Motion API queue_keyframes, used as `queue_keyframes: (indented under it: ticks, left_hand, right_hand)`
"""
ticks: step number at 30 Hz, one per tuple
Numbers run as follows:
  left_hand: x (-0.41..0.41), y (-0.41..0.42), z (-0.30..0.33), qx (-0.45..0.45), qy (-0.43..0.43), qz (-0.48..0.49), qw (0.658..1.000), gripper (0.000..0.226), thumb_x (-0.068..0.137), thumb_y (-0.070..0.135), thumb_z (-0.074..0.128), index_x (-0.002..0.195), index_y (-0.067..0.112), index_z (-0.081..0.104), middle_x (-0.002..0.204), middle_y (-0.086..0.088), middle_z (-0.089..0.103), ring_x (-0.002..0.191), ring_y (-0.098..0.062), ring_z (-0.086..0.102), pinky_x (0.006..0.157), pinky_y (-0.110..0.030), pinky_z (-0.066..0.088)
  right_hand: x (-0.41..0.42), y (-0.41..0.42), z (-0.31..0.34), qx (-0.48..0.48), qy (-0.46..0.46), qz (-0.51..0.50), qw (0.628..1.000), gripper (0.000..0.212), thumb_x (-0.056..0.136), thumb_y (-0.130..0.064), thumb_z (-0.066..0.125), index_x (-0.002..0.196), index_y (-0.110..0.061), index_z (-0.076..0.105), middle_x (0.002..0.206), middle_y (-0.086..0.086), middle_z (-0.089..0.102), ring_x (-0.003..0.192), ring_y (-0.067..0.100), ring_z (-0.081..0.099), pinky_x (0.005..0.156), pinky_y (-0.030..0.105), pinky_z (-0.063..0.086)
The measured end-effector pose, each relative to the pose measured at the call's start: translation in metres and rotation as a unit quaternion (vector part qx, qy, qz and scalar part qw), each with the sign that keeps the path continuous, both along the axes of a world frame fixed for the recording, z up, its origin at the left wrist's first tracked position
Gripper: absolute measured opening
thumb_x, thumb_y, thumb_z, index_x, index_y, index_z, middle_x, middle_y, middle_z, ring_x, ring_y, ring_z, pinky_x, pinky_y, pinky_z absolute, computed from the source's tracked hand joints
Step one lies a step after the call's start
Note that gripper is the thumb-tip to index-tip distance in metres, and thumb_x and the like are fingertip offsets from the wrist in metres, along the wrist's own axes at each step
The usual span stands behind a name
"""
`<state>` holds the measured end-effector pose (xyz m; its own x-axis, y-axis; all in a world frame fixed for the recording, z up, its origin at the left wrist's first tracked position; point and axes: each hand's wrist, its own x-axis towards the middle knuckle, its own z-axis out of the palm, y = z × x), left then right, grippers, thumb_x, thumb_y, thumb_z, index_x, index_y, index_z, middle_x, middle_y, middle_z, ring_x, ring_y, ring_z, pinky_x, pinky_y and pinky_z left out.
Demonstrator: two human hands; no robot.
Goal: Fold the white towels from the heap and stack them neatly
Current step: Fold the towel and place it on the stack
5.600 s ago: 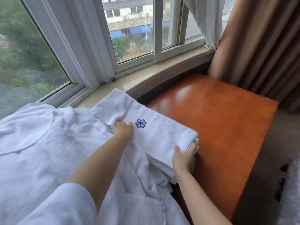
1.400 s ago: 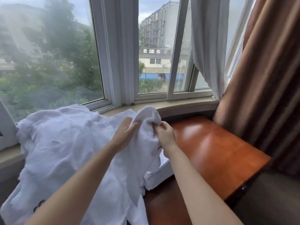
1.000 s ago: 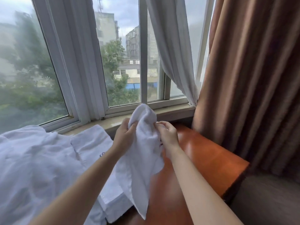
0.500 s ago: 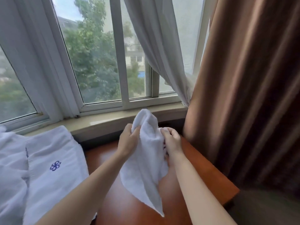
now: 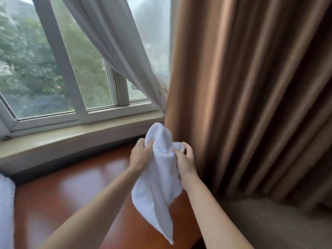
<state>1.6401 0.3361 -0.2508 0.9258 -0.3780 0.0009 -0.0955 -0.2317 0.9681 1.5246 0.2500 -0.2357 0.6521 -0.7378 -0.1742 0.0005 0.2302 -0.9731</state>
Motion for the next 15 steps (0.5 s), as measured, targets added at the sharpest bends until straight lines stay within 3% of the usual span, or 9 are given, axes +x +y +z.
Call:
queue_keyframes:
  ticks: [4, 6, 9, 11, 13, 15]
  left_hand:
    - [-0.023, -0.062, -0.007, -0.005, 0.026, 0.064, 0.998, 0.030, 0.076, 0.048, 0.052, 0.063, 0.026, 0.036, 0.051, 0.021, 0.044, 0.051, -0.006, 0.038, 0.056, -0.027, 0.032]
    - [-0.034, -0.089, -0.011, 0.000, 0.058, 0.099, 0.993, 0.029, 0.079, 0.045, 0.052, 0.064, 0.025, 0.036, 0.057, 0.018, 0.042, 0.057, -0.011, 0.038, 0.057, -0.028, 0.032]
    - [-0.049, -0.116, -0.014, -0.013, 0.107, 0.142, 0.984, 0.030, 0.077, 0.046, 0.050, 0.069, 0.021, 0.035, 0.067, 0.009, 0.041, 0.063, -0.016, 0.038, 0.061, -0.031, 0.035]
    - [-0.054, -0.124, -0.018, -0.031, 0.139, 0.166, 0.976, 0.032, 0.076, 0.049, 0.053, 0.077, 0.018, 0.044, 0.077, 0.003, 0.052, 0.070, -0.018, 0.049, 0.067, -0.035, 0.045]
    - [-0.054, -0.126, -0.025, -0.033, 0.167, 0.186, 0.968, 0.037, 0.079, 0.049, 0.056, 0.091, 0.014, 0.054, 0.095, -0.003, 0.063, 0.086, -0.021, 0.061, 0.081, -0.040, 0.052]
    - [-0.052, -0.124, -0.032, -0.036, 0.191, 0.202, 0.960, 0.041, 0.079, 0.051, 0.057, 0.100, 0.016, 0.060, 0.102, -0.005, 0.068, 0.095, -0.024, 0.065, 0.089, -0.045, 0.053]
  right_hand:
    - [-0.018, -0.072, 0.002, -0.016, 0.002, 0.067, 0.998, 0.040, 0.092, -0.014, 0.057, 0.131, -0.019, 0.047, 0.122, 0.005, 0.061, 0.113, 0.023, 0.059, 0.103, 0.044, 0.046]
    - [-0.026, -0.104, 0.004, -0.026, 0.014, 0.103, 0.994, 0.042, 0.093, -0.013, 0.056, 0.133, -0.018, 0.045, 0.125, 0.003, 0.058, 0.115, 0.020, 0.057, 0.102, 0.039, 0.046]
    - [-0.026, -0.142, 0.005, -0.036, 0.014, 0.150, 0.988, 0.035, 0.093, -0.010, 0.056, 0.127, -0.018, 0.048, 0.118, -0.001, 0.058, 0.100, 0.009, 0.057, 0.081, 0.018, 0.048]
    - [-0.018, -0.157, 0.003, -0.045, 0.018, 0.183, 0.982, 0.029, 0.093, -0.010, 0.056, 0.118, -0.022, 0.050, 0.109, -0.005, 0.057, 0.089, 0.001, 0.055, 0.071, 0.010, 0.046]
    - [-0.008, -0.164, -0.003, -0.058, 0.033, 0.226, 0.972, 0.028, 0.092, -0.013, 0.058, 0.116, -0.026, 0.050, 0.106, -0.008, 0.058, 0.093, 0.004, 0.057, 0.082, 0.017, 0.049]
    - [0.002, -0.165, -0.010, -0.072, 0.047, 0.271, 0.959, 0.036, 0.093, -0.015, 0.058, 0.128, -0.022, 0.048, 0.104, -0.011, 0.058, 0.098, 0.006, 0.057, 0.091, 0.025, 0.048]
